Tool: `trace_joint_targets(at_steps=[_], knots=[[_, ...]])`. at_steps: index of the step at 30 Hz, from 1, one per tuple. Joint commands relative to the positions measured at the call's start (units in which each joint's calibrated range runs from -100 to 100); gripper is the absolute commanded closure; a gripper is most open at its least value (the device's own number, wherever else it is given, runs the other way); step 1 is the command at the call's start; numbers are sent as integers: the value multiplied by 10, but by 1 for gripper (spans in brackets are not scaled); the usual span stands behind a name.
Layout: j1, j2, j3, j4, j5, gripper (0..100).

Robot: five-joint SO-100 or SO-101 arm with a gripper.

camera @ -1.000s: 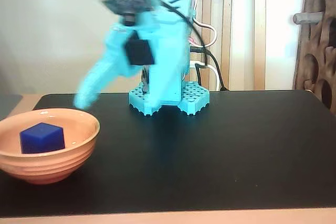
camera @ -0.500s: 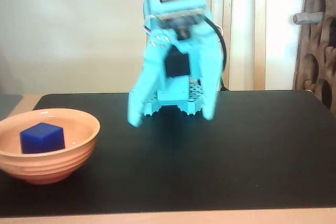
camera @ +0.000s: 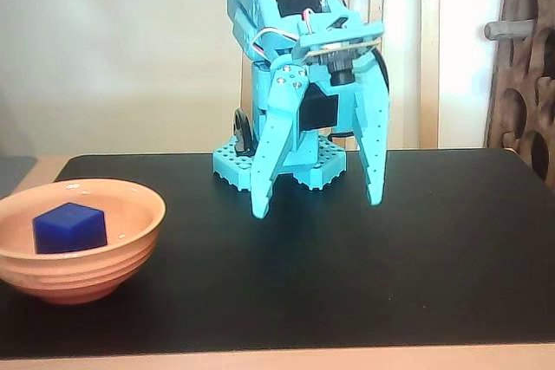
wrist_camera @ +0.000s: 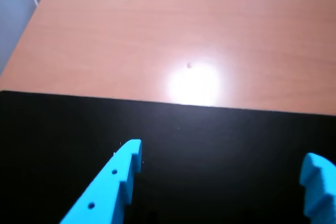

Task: Place the blue cube in the orange bowl.

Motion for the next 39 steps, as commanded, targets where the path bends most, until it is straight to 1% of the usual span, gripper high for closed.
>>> trace_joint_targets(at_steps=[1,5,10,16,25,34,39], knots=[[-20,-53,-1,76,0,66],[-21,-73,-3,106,2,66],[-41,-101,-5,177,-1,66],[-54,-128,-5,230,2,66],[-45,-167,0,327,-1,66],[-28,-167,7,353,-2,66],[8,-167,7,362,3,66]])
